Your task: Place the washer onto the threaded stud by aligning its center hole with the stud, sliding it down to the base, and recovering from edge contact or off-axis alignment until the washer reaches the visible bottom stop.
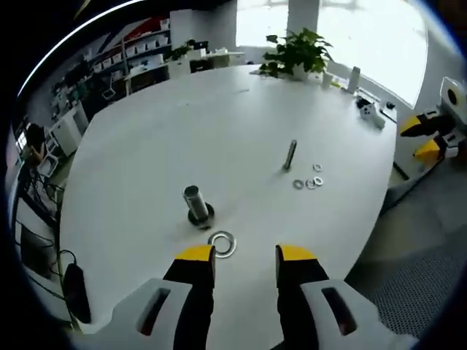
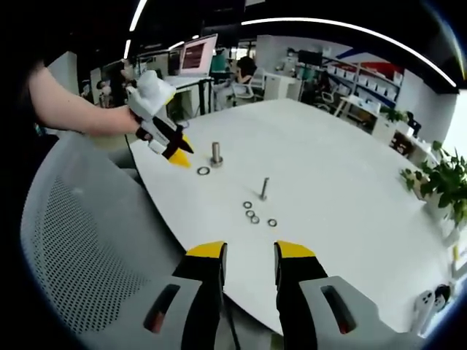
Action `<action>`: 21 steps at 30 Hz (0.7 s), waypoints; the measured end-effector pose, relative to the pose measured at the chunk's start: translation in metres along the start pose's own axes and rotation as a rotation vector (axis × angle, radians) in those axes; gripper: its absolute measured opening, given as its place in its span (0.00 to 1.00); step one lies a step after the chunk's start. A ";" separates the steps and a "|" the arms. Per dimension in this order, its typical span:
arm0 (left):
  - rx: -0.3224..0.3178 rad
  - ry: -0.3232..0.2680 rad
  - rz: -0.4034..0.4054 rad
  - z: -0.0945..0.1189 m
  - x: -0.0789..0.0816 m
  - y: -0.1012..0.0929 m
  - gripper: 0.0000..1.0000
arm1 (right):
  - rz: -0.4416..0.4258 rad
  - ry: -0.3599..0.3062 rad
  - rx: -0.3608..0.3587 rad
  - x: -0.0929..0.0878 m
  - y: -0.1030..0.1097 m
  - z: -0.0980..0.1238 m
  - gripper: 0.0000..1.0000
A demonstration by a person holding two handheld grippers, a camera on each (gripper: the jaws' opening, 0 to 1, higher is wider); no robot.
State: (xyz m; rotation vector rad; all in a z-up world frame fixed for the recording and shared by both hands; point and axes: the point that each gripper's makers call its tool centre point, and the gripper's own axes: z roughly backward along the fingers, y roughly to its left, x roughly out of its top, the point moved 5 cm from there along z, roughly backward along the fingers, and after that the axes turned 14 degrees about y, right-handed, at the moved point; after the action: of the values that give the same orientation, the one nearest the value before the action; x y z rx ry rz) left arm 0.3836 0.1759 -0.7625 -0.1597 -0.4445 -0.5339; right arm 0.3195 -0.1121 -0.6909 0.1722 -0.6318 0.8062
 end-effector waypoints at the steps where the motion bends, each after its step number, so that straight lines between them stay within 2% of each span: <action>1: 0.003 -0.002 -0.001 0.000 0.000 0.001 0.31 | -0.005 0.001 0.000 0.000 -0.001 0.000 0.28; 5: -0.007 0.001 0.026 -0.001 -0.002 0.004 0.32 | 0.000 0.026 0.004 -0.003 0.001 -0.003 0.28; 12: -0.016 0.018 0.046 -0.002 -0.003 0.005 0.32 | -0.010 0.017 -0.001 -0.003 -0.002 -0.002 0.28; 18: -0.019 0.043 0.018 -0.011 0.002 0.008 0.31 | -0.007 0.034 -0.013 -0.006 -0.001 -0.003 0.28; 21: -0.018 0.069 0.016 -0.023 0.004 0.014 0.31 | -0.013 0.021 -0.021 -0.004 -0.004 -0.002 0.28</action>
State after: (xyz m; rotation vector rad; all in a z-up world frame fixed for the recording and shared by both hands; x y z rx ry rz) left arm 0.4027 0.1795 -0.7819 -0.1619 -0.3713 -0.5267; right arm 0.3214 -0.1166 -0.6940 0.1485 -0.6191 0.7875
